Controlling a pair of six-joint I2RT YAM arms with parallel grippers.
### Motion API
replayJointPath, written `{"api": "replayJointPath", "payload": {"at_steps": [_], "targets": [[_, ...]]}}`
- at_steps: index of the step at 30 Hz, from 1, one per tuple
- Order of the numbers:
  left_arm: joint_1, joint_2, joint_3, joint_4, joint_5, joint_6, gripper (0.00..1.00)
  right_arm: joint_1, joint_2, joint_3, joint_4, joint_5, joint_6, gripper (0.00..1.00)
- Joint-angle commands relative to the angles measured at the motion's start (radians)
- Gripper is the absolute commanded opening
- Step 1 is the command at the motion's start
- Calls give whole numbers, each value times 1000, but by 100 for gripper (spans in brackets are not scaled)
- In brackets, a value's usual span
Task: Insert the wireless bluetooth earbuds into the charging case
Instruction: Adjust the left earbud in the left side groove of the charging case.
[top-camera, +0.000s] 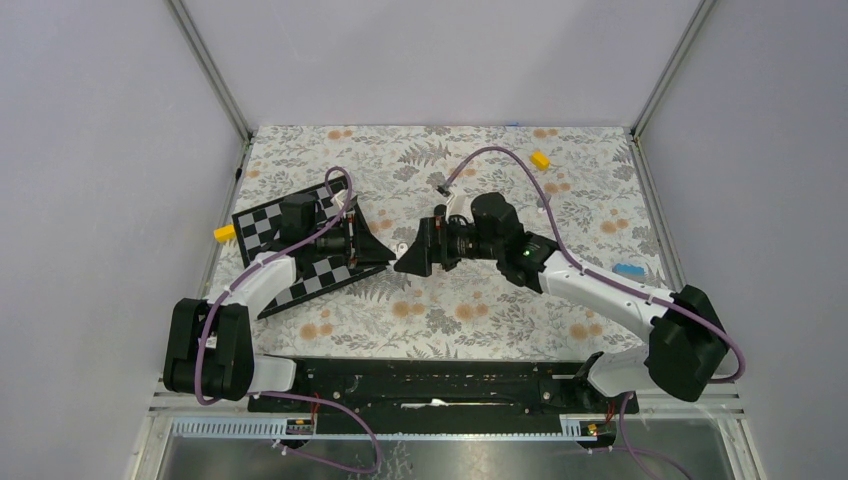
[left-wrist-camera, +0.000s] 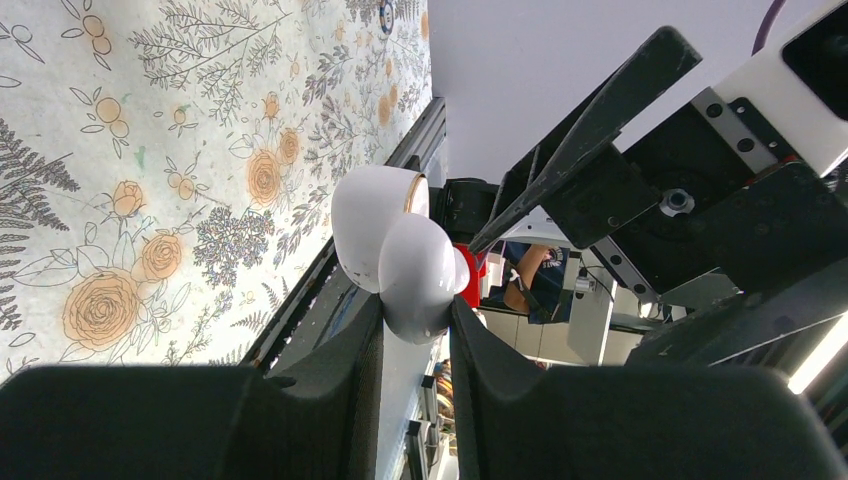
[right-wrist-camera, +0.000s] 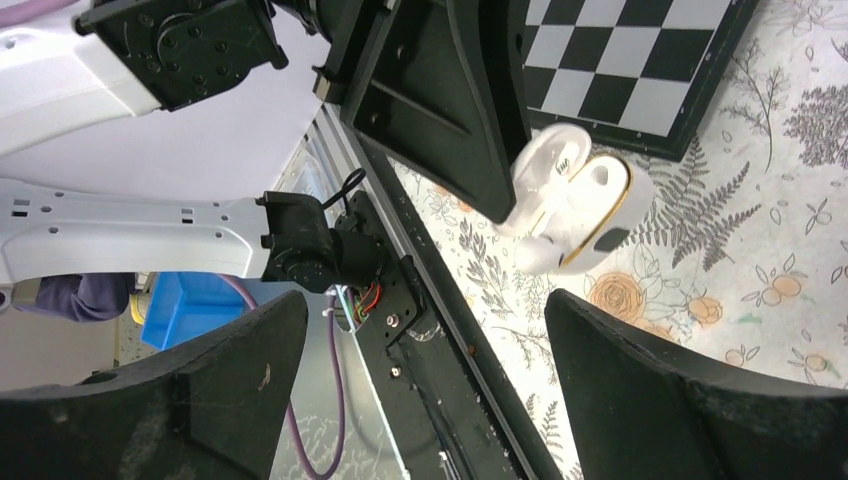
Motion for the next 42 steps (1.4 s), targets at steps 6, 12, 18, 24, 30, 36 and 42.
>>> {"api": "replayJointPath", "payload": {"at_steps": [6,12,18,24,30,36,42], "targets": [[3,-13,35,24,18,17,0,13,-29,-30,8,-27,32,95],[3,-11,40,24,20,17,0,26,13,18,23,-43,27,96],[3,-11,41,22,21,18,0,26,46,43,42,-56,30,96],[3,-13,36,22,21,19,0,26,60,69,44,-56,25,96],[3,-15,36,22,23,19,0,25,80,89,41,-48,10,95],[3,-20,33,22,24,20,0,26,88,101,32,-36,0,96],[3,-21,31,22,23,20,0,26,90,114,4,12,-18,96]]}}
